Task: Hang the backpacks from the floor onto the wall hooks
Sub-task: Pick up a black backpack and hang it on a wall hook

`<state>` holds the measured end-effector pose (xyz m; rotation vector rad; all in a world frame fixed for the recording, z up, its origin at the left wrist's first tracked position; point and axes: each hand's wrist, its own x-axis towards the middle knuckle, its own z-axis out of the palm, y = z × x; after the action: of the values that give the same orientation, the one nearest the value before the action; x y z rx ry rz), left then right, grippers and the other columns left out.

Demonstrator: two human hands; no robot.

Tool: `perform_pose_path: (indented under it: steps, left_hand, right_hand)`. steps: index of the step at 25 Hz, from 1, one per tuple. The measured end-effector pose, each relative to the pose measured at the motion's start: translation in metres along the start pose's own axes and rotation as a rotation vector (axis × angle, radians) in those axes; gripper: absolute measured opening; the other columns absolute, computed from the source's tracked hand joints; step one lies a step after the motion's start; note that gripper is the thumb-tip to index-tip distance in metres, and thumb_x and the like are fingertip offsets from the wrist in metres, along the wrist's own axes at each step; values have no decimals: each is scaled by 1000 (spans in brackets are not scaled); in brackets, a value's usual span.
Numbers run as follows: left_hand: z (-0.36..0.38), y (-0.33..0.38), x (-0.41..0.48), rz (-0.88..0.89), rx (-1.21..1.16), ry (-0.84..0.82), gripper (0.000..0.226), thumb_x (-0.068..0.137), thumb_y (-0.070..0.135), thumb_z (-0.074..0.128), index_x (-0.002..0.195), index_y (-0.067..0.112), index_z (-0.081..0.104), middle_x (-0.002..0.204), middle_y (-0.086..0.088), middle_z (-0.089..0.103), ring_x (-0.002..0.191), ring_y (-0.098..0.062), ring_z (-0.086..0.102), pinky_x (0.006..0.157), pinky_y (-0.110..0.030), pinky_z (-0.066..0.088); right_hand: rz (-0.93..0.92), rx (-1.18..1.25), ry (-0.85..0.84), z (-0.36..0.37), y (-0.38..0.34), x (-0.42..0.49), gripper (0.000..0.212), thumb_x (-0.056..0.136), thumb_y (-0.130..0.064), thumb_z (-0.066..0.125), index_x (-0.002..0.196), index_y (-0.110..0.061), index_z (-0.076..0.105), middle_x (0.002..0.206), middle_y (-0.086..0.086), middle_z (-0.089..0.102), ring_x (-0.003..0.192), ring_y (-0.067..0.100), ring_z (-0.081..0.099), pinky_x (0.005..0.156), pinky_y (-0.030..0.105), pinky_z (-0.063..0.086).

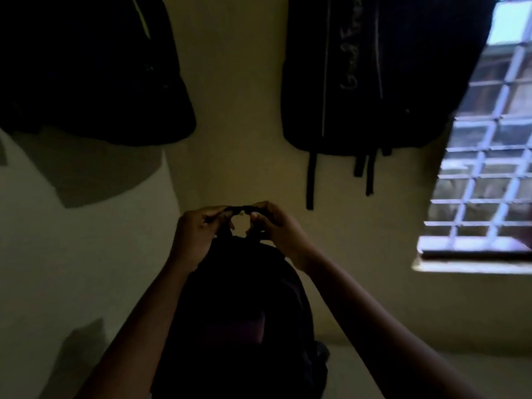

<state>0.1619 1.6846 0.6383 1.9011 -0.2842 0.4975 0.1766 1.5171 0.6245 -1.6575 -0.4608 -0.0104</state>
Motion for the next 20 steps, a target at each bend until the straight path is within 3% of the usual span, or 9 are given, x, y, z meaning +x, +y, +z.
perform_pose_path:
  steps: [3, 6, 9, 11, 13, 15, 17, 20]
  left_hand:
    - [5, 25, 60, 55, 26, 142, 29, 87, 13, 59, 68, 34, 67, 54, 20, 67, 53, 11, 59, 55, -6, 45]
    - [11, 49, 127, 159, 7, 277, 20, 89, 13, 57, 77, 23, 69, 63, 10, 64, 52, 12, 58, 53, -3, 41]
    - [22, 66, 201, 264, -32, 392, 15, 89, 15, 57, 87, 22, 71, 65, 9, 64, 53, 11, 57, 56, -12, 45]
    - [31, 72, 245, 292, -73, 439, 17, 88, 14, 58, 85, 24, 71, 65, 7, 66, 49, 13, 56, 56, -18, 46]
    - [38, 80, 294, 369, -63, 486, 15, 87, 11, 59, 92, 12, 74, 74, -2, 70, 46, 17, 54, 53, -8, 45]
    - [40, 92, 345, 423, -63, 523, 18, 86, 10, 61, 97, 3, 73, 80, -4, 70, 46, 20, 54, 50, 1, 42]
    - [36, 103, 399, 448, -90, 560, 18, 84, 13, 64, 96, 4, 74, 81, -8, 74, 45, 15, 56, 50, 1, 44]
    - [27, 124, 470, 499, -101, 585, 17, 83, 14, 66, 94, 4, 74, 76, -7, 74, 43, 10, 56, 49, -2, 44]
  right_hand:
    - [-122, -59, 30, -21, -36, 61, 22, 95, -21, 49, 109, -8, 60, 82, -2, 61, 87, 25, 65, 89, 45, 54]
    - [-242, -134, 74, -45, -78, 125, 21, 96, -20, 48, 107, -11, 63, 85, -3, 63, 90, 24, 66, 86, 40, 55]
    - [-323, -139, 113, -72, -112, 192, 15, 94, -20, 51, 99, -17, 65, 85, -4, 67, 85, 18, 67, 84, 40, 57]
    - [-316, -131, 147, -89, -129, 224, 21, 95, -16, 49, 106, -7, 64, 91, 1, 67, 76, 11, 64, 71, 21, 56]
    - [-353, -139, 190, -107, -145, 265, 24, 96, -12, 47, 111, -1, 62, 91, 4, 64, 70, 3, 58, 55, 9, 47]
    - [-393, -157, 272, -123, -163, 307, 24, 96, -13, 47, 111, -2, 64, 90, 3, 65, 73, 7, 60, 57, 14, 43]
    - [-455, -171, 353, -136, -183, 355, 23, 95, -13, 49, 108, -4, 66, 88, 3, 65, 81, 13, 61, 59, 18, 42]
    - [-527, -176, 447, -153, -212, 423, 21, 93, -13, 54, 105, -6, 69, 90, 6, 69, 87, 19, 65, 71, 30, 54]
